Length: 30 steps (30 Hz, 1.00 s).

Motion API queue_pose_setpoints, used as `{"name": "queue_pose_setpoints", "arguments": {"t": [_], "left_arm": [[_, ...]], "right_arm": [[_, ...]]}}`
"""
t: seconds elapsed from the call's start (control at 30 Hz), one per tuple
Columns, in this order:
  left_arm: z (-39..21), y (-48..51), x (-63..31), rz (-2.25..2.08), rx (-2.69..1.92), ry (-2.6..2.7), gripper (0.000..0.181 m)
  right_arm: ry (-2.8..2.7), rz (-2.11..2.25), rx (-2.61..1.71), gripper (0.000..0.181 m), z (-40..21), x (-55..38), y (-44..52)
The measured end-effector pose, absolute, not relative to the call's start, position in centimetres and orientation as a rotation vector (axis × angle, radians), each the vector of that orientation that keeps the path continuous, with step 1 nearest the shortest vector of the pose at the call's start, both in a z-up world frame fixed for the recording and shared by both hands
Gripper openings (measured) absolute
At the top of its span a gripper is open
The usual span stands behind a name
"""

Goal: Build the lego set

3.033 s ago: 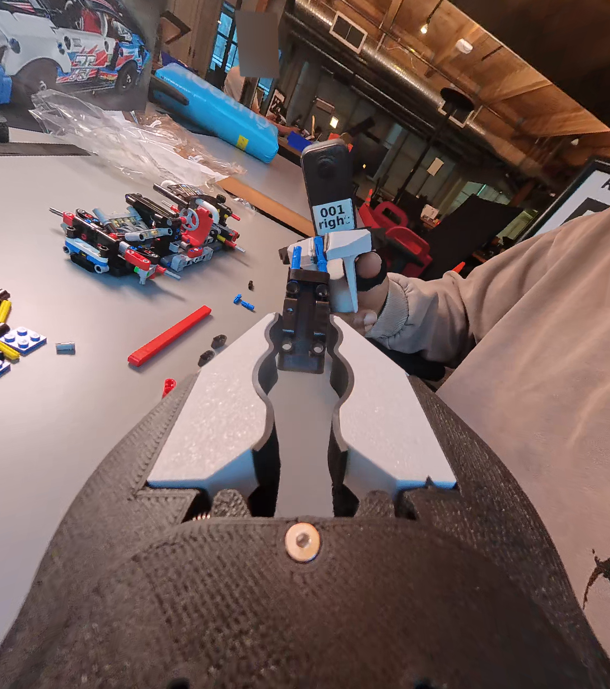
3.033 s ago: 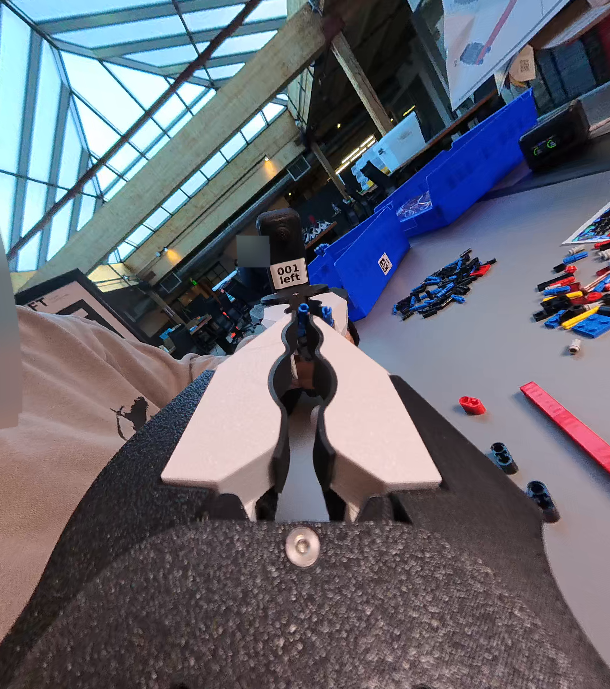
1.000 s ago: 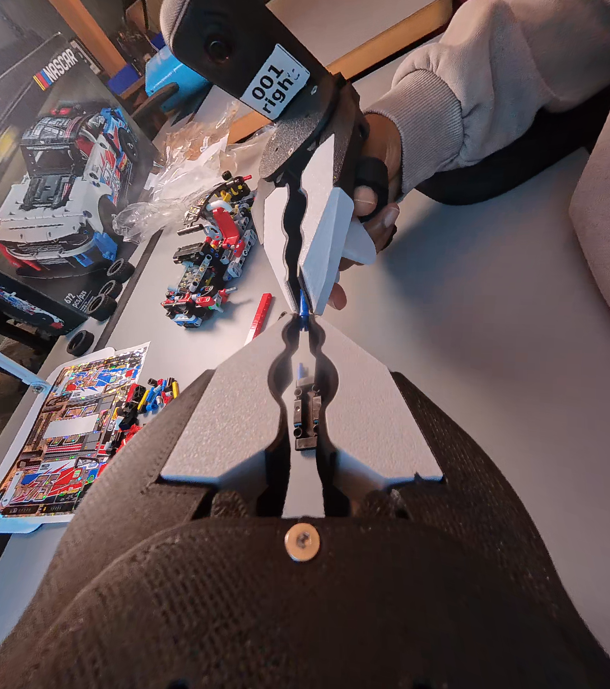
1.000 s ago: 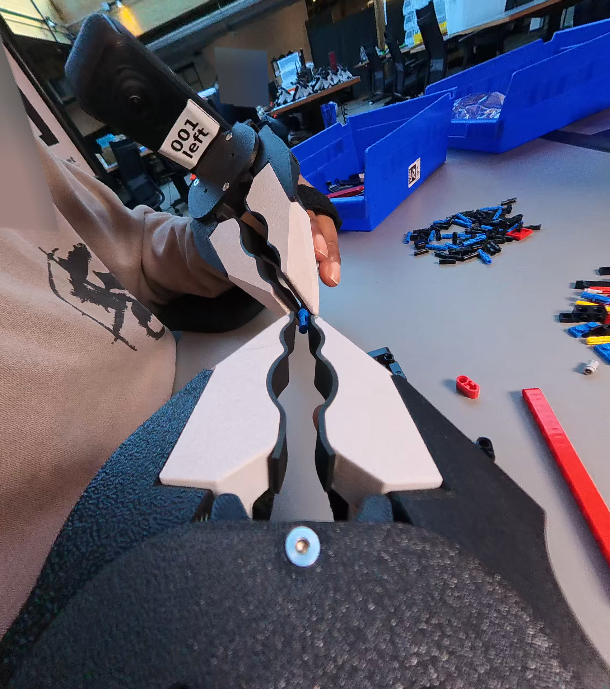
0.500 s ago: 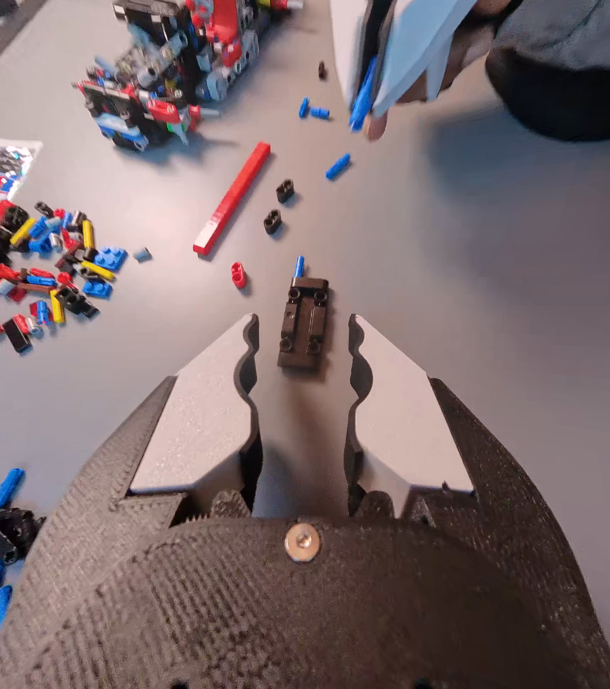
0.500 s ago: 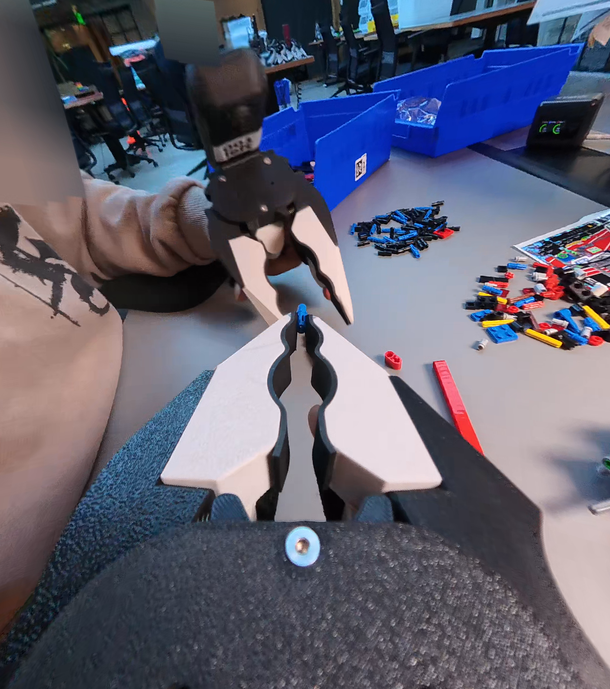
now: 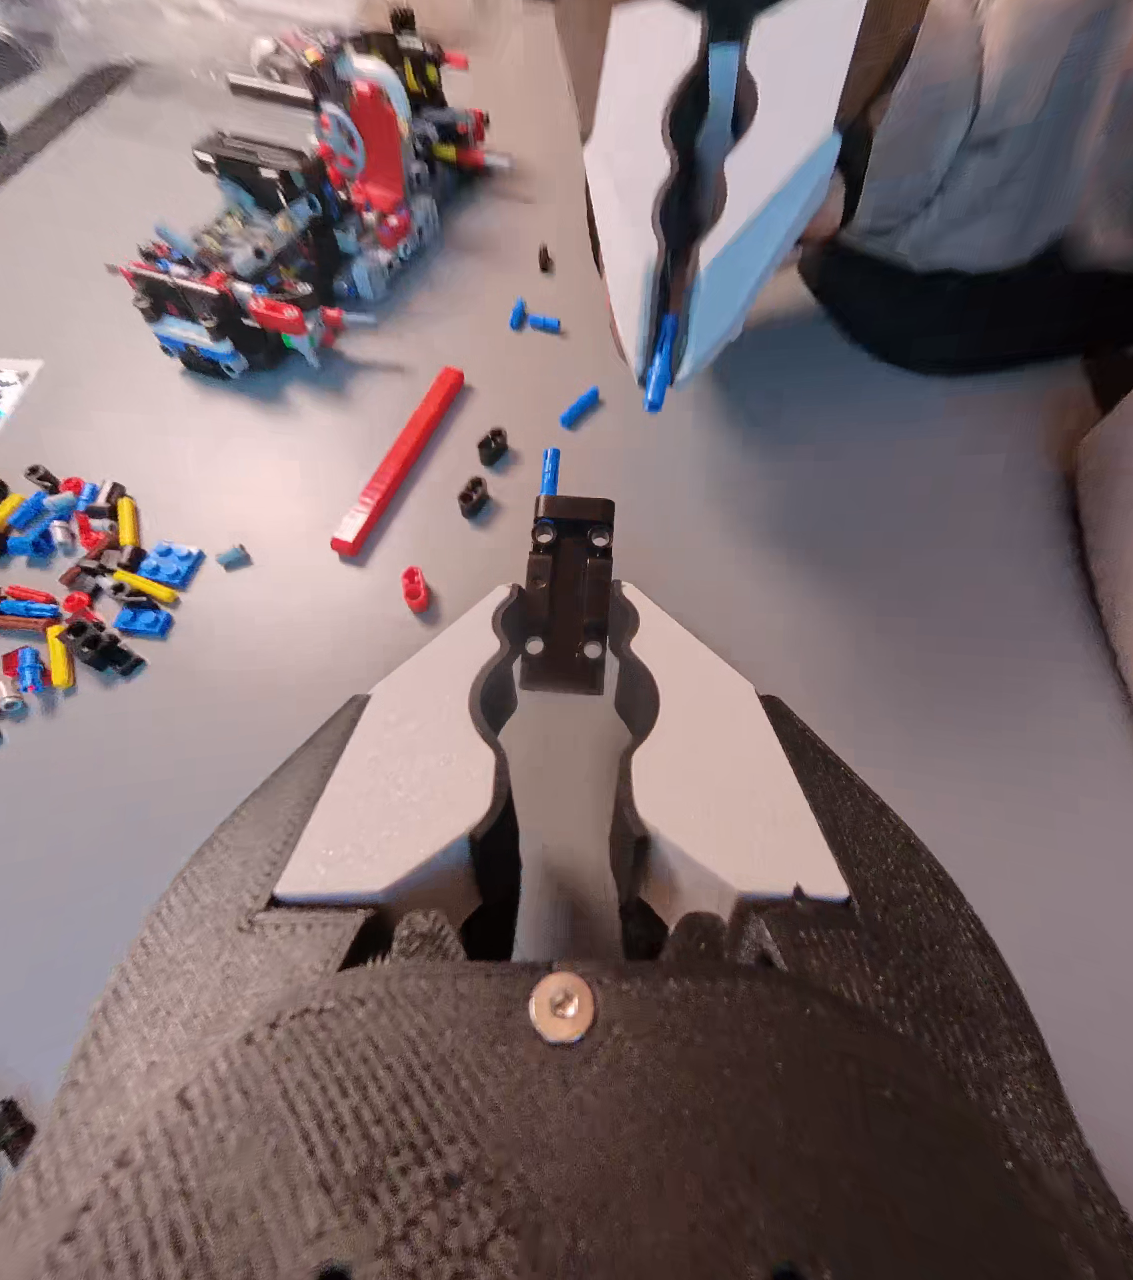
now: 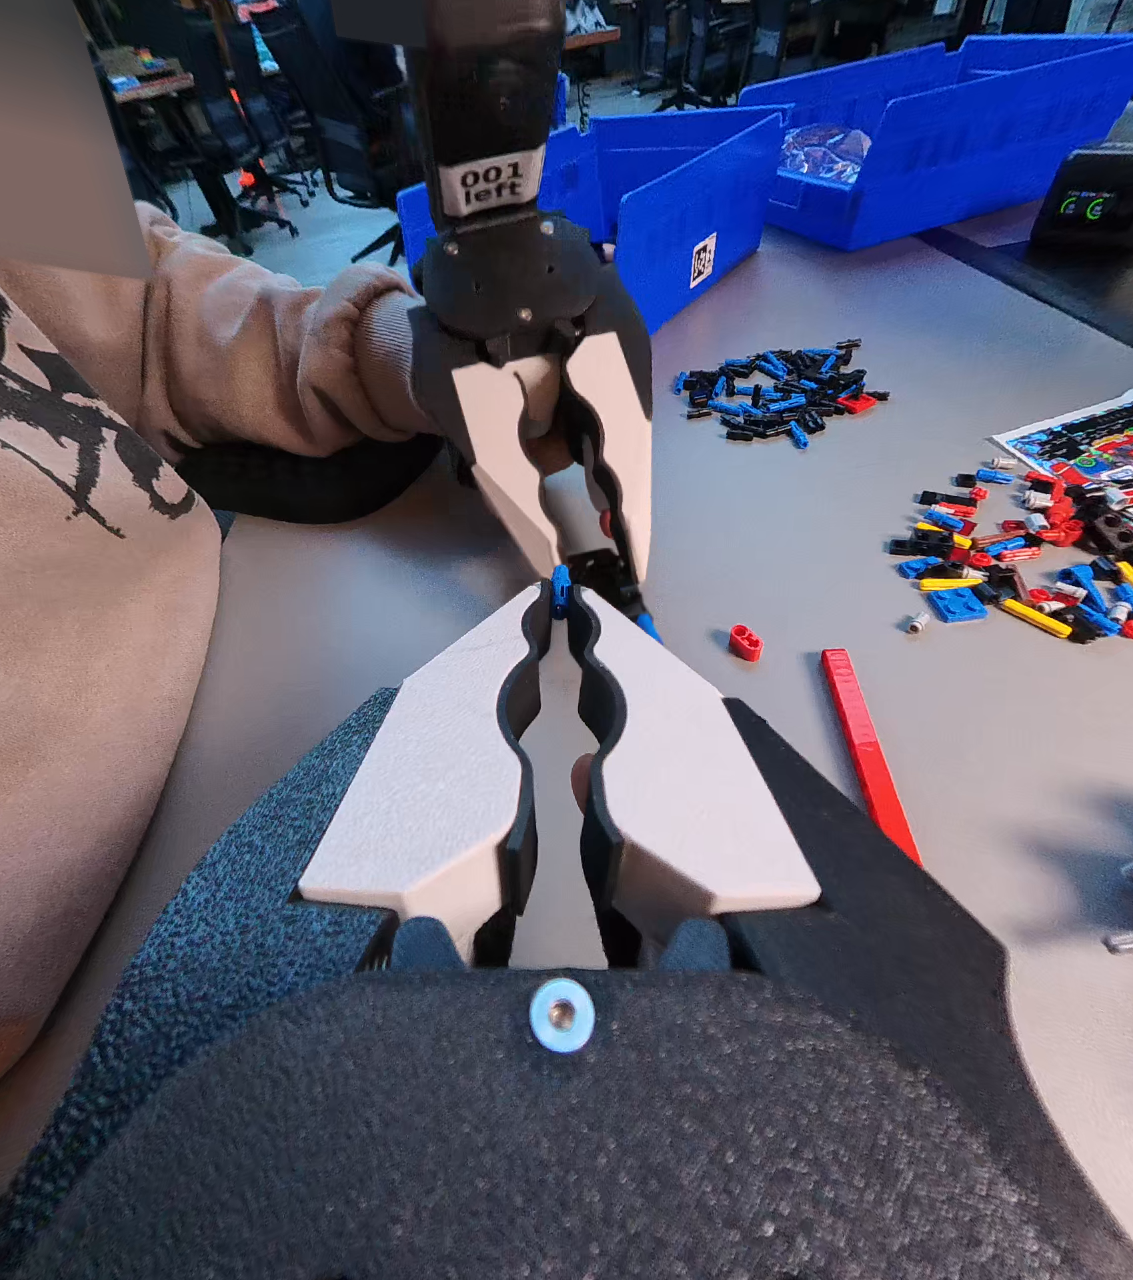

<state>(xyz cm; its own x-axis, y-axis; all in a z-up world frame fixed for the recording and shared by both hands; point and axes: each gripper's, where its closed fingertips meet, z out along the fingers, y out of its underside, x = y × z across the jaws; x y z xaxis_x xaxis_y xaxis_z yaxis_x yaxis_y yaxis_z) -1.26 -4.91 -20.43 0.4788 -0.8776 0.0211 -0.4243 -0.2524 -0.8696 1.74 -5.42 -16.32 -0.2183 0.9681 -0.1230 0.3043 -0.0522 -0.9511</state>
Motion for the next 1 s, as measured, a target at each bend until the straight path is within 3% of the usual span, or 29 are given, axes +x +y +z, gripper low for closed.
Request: {"name": "queue_pose_setpoints", "arguments": {"t": [0.13, 1.0], "left_arm": [[-17.9, -5.0, -1.1, -0.722, -1.765, 1.023, 0.022], [-18.0, -5.8, -0.5, -0.619, -1.730, 1.097, 0.021]], "right_arm": [[-1.528, 1.337, -1.402, 0.002, -16.0, 1.5, -5.3], [-1.557, 1.412, -1.576, 0.002, -17.7, 1.8, -5.7]]}}
